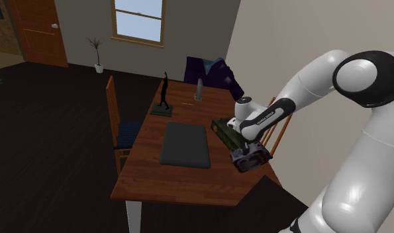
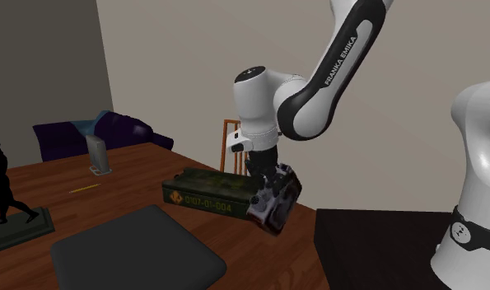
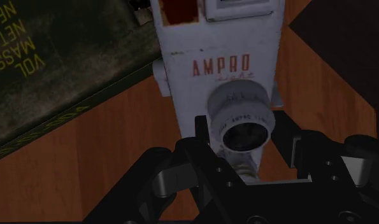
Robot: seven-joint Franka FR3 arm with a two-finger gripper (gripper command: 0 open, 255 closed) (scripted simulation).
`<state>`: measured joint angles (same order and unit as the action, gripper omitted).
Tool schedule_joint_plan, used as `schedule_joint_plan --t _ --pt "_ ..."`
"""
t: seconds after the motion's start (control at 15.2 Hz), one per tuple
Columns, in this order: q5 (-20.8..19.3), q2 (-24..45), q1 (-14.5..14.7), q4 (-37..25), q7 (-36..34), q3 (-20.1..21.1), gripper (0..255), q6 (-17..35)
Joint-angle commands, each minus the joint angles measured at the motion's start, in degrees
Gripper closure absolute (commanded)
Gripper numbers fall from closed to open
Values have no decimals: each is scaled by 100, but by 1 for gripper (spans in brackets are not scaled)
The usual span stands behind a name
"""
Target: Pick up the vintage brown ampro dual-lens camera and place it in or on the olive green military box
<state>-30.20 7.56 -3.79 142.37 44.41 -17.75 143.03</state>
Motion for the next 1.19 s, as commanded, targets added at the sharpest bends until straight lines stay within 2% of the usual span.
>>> schedule_joint_plan --t 0.0,0.66,1.12 --pt "27 -179 8 -1 64 4 255 -166" --pt "166 -896 52 -97 343 43 255 -953" --pt "774 411 -222 -1695 1240 -96 255 -1024"
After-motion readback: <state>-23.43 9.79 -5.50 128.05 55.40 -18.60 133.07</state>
